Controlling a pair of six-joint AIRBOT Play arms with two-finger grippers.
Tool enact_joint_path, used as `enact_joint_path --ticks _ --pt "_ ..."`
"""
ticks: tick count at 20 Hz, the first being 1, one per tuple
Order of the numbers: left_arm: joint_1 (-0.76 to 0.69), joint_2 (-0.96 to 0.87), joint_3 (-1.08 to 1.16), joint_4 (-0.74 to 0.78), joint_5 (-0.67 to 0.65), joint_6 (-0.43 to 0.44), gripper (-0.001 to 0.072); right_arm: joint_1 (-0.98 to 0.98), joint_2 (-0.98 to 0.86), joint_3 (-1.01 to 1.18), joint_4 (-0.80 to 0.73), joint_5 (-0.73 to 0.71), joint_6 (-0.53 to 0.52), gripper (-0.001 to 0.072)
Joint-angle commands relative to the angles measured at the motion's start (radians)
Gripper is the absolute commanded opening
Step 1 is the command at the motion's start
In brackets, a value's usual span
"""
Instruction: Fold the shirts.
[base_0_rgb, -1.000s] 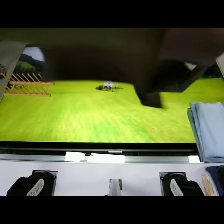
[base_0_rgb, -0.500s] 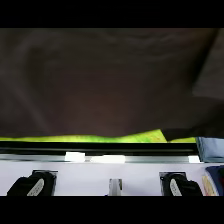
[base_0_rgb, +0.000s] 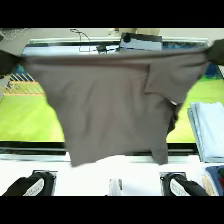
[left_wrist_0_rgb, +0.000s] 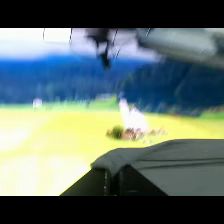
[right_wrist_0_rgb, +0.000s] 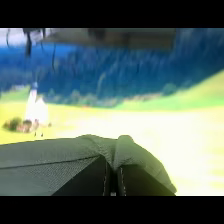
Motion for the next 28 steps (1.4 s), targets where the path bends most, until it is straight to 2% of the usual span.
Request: enact_joint_path --ticks 1,4,6,12,13,14,15,16,17,18,20,21,22,23,24,28 --pt "0.016 -0.155 -0.134 0.017 0.009 -0.023 0.0039 0.001 -0.267 0.001 0.092 -0.004 0.071 0.0024" --pt "0.053 -0.318 -0.132 0.014 0.059 -0.061 0.0039 0.001 -0.452 0.001 0.227 -0.132 0.132 0.0024" --pt "0.077 -0.402 -0.128 0.004 0.062 -0.116 0.0040 0.001 -0.528 0.001 0.288 -0.179 0.133 0.0025" --pt "0.035 -0.573 -0.128 -0.119 0.059 -0.119 0.0043 0.001 -0.638 0.001 0.308 -0.160 0.167 0.0025" --pt "0.019 -0.593 -0.128 -0.136 0.059 -0.121 0.0095 0.001 -0.642 0.001 0.308 -0.145 0.174 0.0025" --pt "0.005 -0.610 -0.128 -0.150 0.055 -0.151 0.0233 0.001 -0.643 0.001 0.303 -0.130 0.180 0.0030" --pt "-0.002 -0.621 -0.127 -0.164 0.040 -0.183 0.0390 0.001 -0.643 0.001 0.303 -0.101 0.179 0.0112" --pt "-0.001 -0.627 -0.127 -0.173 0.006 -0.186 0.0467 -0.005 -0.641 0.001 0.292 -0.055 0.170 0.0288" --pt "0.012 -0.626 -0.126 -0.168 -0.056 -0.160 0.0466 -0.019 -0.632 0.001 0.263 -0.002 0.152 0.0451" --pt "0.033 -0.626 -0.125 -0.159 -0.144 -0.110 0.0466 -0.035 -0.618 0.001 0.192 0.051 0.148 0.0515" --pt "0.080 -0.622 -0.138 -0.085 -0.356 -0.048 0.0466 -0.082 -0.587 0.001 0.007 0.167 0.126 0.0509" --pt "0.098 -0.605 -0.173 -0.051 -0.414 -0.032 0.0467 -0.113 -0.575 -0.003 -0.044 0.219 0.116 0.0492" --pt "0.110 -0.572 -0.233 -0.053 -0.412 -0.008 0.0479 -0.150 -0.558 -0.028 -0.039 0.255 0.107 0.0486" --pt "0.114 -0.530 -0.317 -0.054 -0.369 -0.010 0.0560 -0.180 -0.534 -0.074 -0.016 0.258 0.104 0.0486" --pt "0.113 -0.496 -0.402 -0.067 -0.308 -0.013 0.0589 -0.204 -0.505 -0.135 0.001 0.241 0.102 0.0486" --pt "0.106 -0.462 -0.643 -0.291 -0.092 0.025 0.0590 -0.229 -0.430 -0.313 0.019 0.179 0.073 0.0485"
